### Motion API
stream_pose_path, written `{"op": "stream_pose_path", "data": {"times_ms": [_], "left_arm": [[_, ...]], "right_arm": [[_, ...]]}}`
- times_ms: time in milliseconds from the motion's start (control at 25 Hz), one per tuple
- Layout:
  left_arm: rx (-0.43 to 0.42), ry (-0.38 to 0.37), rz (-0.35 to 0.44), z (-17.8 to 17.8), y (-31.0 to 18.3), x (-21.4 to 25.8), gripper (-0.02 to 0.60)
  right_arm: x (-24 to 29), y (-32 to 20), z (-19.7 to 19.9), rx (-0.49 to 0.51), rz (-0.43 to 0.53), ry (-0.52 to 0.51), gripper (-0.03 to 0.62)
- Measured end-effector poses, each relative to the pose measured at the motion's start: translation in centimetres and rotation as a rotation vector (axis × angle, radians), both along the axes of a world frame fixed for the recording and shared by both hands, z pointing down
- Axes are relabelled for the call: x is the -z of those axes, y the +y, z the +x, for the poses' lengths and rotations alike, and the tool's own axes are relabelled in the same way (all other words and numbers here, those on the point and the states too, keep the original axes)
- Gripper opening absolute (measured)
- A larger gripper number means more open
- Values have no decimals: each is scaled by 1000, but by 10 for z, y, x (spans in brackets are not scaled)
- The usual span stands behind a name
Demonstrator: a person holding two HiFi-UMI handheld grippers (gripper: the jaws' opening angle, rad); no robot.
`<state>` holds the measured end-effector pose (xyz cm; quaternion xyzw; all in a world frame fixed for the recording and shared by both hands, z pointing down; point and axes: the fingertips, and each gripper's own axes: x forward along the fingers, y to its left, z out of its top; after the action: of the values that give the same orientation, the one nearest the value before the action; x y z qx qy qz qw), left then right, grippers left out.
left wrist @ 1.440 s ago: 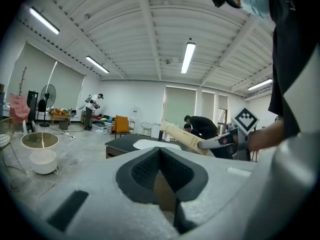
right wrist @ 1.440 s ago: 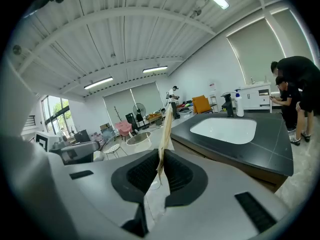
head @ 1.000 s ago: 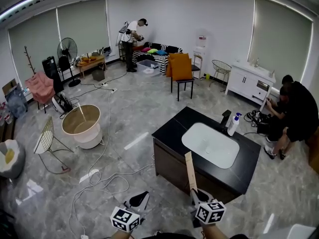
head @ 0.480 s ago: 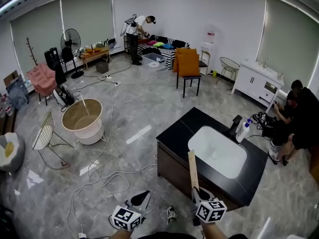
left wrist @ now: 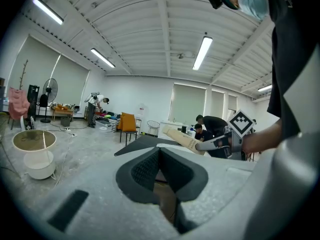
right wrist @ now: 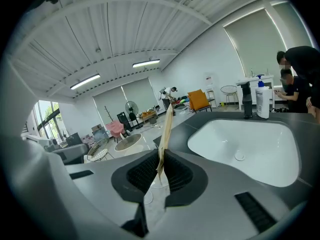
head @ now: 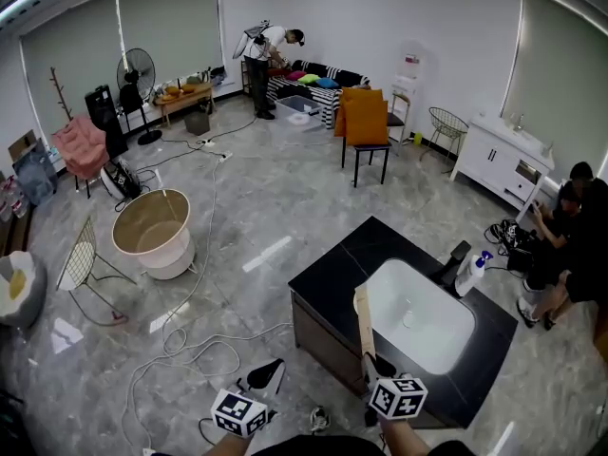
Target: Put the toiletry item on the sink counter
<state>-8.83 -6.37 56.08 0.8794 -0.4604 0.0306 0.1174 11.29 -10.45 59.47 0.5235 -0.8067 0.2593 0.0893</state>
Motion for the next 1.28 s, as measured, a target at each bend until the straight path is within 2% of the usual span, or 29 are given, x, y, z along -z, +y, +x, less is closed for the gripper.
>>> {"op": "stream_pose_path", "data": {"times_ms": [280,520,720,1000,1280], "left_arm": [[49,2,3,21,-56,-10,0],[87,6,-10,30,-79,-18,0],[100,14,-18,28,-94,-20,0],[68,13,-23,20,-122,-18,0],[57,2,-26,-5,-149,-17,0]], "right_arm": [[-20,-64,19,49,-11,26,35],[-34,-99,25,84,-19,48,35],[-42,-119,22,71,-40,38,35],[-54,-149,6,54,-68,46,35],[-75,-179,-11,11,-107,53,35]]}}
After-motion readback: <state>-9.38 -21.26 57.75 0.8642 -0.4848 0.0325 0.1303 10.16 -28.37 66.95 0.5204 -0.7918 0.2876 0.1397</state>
